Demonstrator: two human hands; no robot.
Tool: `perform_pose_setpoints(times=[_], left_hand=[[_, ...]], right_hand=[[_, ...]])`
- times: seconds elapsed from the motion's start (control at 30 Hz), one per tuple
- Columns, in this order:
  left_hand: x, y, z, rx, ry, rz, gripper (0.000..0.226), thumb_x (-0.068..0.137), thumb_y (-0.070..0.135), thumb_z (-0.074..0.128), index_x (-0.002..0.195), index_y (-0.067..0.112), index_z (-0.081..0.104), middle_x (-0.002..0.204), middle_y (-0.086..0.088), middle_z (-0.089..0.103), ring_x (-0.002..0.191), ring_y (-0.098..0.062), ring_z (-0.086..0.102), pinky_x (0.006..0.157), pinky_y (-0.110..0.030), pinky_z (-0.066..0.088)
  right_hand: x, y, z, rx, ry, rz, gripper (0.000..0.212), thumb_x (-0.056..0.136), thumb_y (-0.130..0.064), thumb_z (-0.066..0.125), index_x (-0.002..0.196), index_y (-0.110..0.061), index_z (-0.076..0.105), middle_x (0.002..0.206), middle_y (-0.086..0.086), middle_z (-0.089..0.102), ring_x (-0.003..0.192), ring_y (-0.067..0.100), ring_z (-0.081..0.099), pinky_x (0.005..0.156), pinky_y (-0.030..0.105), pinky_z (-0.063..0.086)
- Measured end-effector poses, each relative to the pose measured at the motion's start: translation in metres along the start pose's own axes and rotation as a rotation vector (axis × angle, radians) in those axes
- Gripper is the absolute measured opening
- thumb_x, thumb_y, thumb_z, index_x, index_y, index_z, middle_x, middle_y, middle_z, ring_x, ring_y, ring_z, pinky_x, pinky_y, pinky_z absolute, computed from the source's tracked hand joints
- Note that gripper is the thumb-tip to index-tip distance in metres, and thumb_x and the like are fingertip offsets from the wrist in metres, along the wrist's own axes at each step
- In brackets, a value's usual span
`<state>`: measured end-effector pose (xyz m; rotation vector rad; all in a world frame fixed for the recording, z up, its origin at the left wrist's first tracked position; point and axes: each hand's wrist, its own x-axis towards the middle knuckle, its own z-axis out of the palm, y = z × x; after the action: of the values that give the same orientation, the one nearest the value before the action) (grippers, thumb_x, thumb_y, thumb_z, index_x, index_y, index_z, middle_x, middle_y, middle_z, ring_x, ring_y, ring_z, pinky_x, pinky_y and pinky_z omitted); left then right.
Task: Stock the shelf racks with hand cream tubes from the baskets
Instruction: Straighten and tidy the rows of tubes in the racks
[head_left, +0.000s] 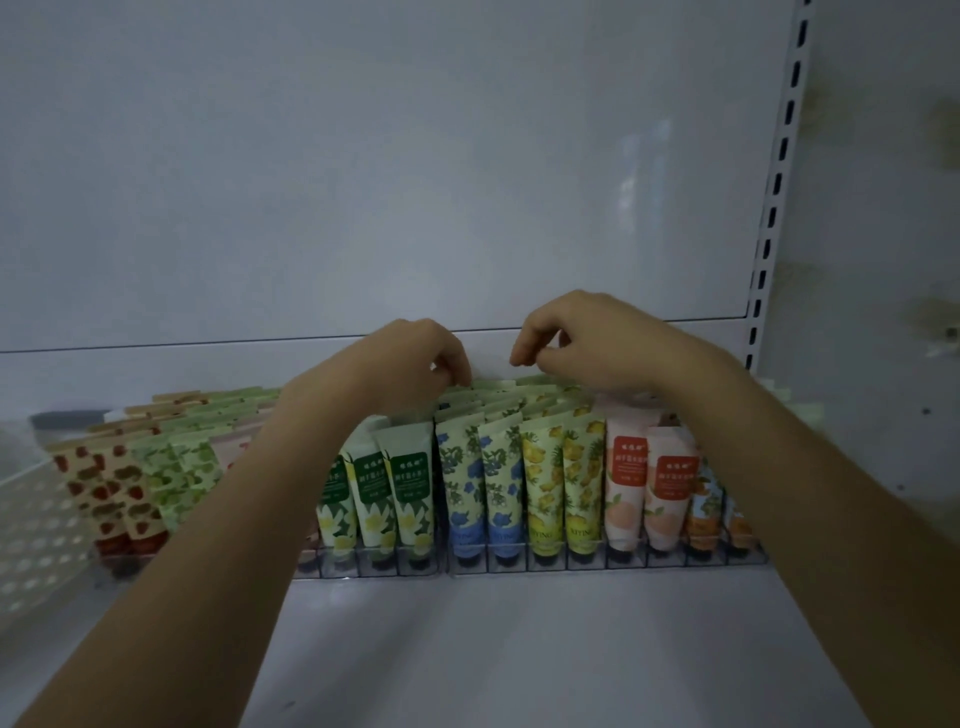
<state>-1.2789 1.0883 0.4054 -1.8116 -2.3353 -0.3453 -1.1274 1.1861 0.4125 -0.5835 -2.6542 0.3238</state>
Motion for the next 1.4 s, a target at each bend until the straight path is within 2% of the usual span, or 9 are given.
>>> perform_pose_setpoints(times=[0.23, 0.5, 0.67, 0.8, 0.93, 1.03, 1.17, 1.27, 1.4], left_hand=[[0.000, 0.000, 0.001, 0.027, -0.049, 0.018, 0.027, 0.094, 0.014, 0.044, 0.104, 0.023, 0.067, 0.115, 0.003, 0.064, 0.058, 0.003, 0.039, 0.071, -0.019, 0.032], [0.002, -0.001, 0.004, 0.056, -0.034, 0.013, 0.028, 0.094, 0.014, 0.044, 0.109, 0.023, 0.066, 0.119, 0.003, 0.061, 0.070, -0.007, 0.042, 0.074, -0.020, 0.032], [0.001, 0.000, 0.003, 0.061, -0.045, 0.001, 0.030, 0.094, 0.013, 0.042, 0.110, 0.024, 0.065, 0.117, 0.001, 0.061, 0.066, -0.006, 0.040, 0.073, -0.021, 0.033], [0.000, 0.001, 0.002, 0.060, -0.042, -0.010, 0.030, 0.093, 0.010, 0.043, 0.108, 0.023, 0.066, 0.112, 0.000, 0.063, 0.073, -0.011, 0.045, 0.073, -0.021, 0.035], [0.000, 0.002, 0.001, 0.057, -0.051, -0.007, 0.029, 0.093, 0.011, 0.044, 0.107, 0.023, 0.066, 0.107, -0.001, 0.065, 0.070, -0.011, 0.046, 0.072, -0.022, 0.036], [0.000, 0.003, 0.000, 0.055, -0.055, -0.012, 0.029, 0.093, 0.012, 0.043, 0.108, 0.023, 0.066, 0.109, -0.001, 0.063, 0.064, -0.006, 0.042, 0.072, -0.021, 0.035], [0.000, 0.002, 0.002, 0.076, -0.053, -0.008, 0.029, 0.094, 0.013, 0.043, 0.110, 0.023, 0.064, 0.114, 0.001, 0.061, 0.076, -0.011, 0.045, 0.074, -0.021, 0.035], [0.001, 0.000, 0.004, 0.051, -0.015, 0.001, 0.028, 0.094, 0.013, 0.043, 0.111, 0.023, 0.063, 0.114, 0.001, 0.061, 0.071, -0.008, 0.042, 0.073, -0.021, 0.034], [0.001, 0.005, 0.004, -0.027, 0.052, 0.078, 0.030, 0.095, 0.010, 0.042, 0.112, 0.021, 0.063, 0.115, 0.004, 0.061, 0.070, -0.001, 0.042, 0.070, -0.013, 0.030]], right_hand=[[0.005, -0.005, 0.012, -0.066, -0.098, 0.008, 0.031, 0.093, -0.012, 0.045, 0.108, -0.026, 0.069, 0.079, -0.015, 0.050, 0.063, -0.003, 0.044, 0.050, 0.007, 0.030], [0.004, -0.006, 0.011, -0.091, -0.116, -0.011, 0.032, 0.093, -0.013, 0.044, 0.112, -0.027, 0.067, 0.092, -0.008, 0.053, 0.062, -0.004, 0.042, 0.052, 0.008, 0.028], [0.005, -0.007, 0.011, -0.125, -0.138, -0.021, 0.034, 0.093, -0.012, 0.043, 0.113, -0.028, 0.066, 0.097, -0.008, 0.055, 0.062, -0.005, 0.041, 0.048, 0.004, 0.030], [0.005, -0.006, 0.011, -0.115, -0.155, -0.028, 0.035, 0.093, -0.011, 0.042, 0.116, -0.026, 0.064, 0.121, -0.004, 0.060, 0.075, 0.002, 0.047, 0.057, 0.004, 0.030], [0.003, -0.007, 0.010, -0.114, -0.169, -0.030, 0.035, 0.093, -0.011, 0.042, 0.117, -0.026, 0.063, 0.124, -0.003, 0.059, 0.087, 0.006, 0.047, 0.060, 0.009, 0.034], [0.002, -0.008, 0.010, -0.123, -0.176, -0.032, 0.036, 0.094, -0.011, 0.042, 0.118, -0.026, 0.063, 0.126, -0.003, 0.058, 0.090, 0.006, 0.046, 0.072, 0.017, 0.035], [0.002, -0.006, 0.009, -0.106, -0.167, -0.032, 0.034, 0.094, -0.012, 0.042, 0.116, -0.026, 0.064, 0.124, -0.003, 0.060, 0.088, 0.006, 0.048, 0.062, 0.015, 0.037], [0.003, -0.001, 0.007, -0.063, -0.092, -0.014, 0.032, 0.093, -0.012, 0.044, 0.112, -0.026, 0.066, 0.119, -0.003, 0.062, 0.085, 0.007, 0.050, 0.060, 0.008, 0.035], [0.004, 0.009, 0.005, -0.068, 0.007, 0.050, 0.027, 0.091, -0.013, 0.050, 0.110, -0.023, 0.066, 0.117, -0.003, 0.062, 0.086, 0.007, 0.050, 0.062, 0.014, 0.036]])
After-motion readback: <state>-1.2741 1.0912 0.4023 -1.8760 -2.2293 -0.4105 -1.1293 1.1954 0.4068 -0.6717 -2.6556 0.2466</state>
